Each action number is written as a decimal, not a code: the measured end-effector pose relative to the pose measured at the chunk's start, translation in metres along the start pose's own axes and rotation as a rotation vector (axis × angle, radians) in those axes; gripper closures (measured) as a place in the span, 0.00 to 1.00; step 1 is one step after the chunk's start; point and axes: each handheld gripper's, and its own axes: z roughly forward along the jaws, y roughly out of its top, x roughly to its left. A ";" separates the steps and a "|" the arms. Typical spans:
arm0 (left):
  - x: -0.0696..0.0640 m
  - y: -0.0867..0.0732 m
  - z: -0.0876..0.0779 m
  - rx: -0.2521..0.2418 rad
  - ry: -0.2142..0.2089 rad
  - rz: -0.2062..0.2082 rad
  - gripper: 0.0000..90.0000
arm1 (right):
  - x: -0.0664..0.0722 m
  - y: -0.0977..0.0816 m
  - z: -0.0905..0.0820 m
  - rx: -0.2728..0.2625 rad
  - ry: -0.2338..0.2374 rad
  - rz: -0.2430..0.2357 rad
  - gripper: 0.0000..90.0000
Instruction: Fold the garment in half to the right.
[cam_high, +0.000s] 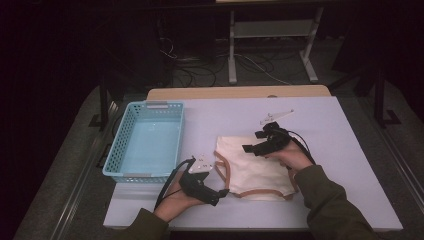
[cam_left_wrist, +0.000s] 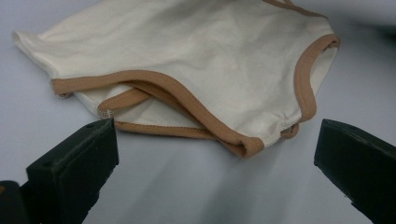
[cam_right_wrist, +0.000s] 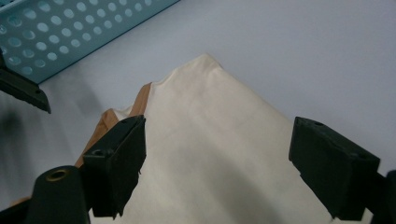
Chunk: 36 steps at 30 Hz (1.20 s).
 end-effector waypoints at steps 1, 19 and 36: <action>0.000 0.000 0.000 0.000 0.000 -0.001 0.00 | 0.001 0.002 0.002 0.003 0.002 0.006 0.20; 0.001 -0.001 0.000 0.015 -0.001 0.011 0.00 | 0.007 0.032 0.037 0.022 -0.018 -0.016 0.33; 0.001 -0.001 0.001 0.016 0.002 0.014 0.00 | 0.014 0.056 0.082 0.071 -0.041 -0.033 0.51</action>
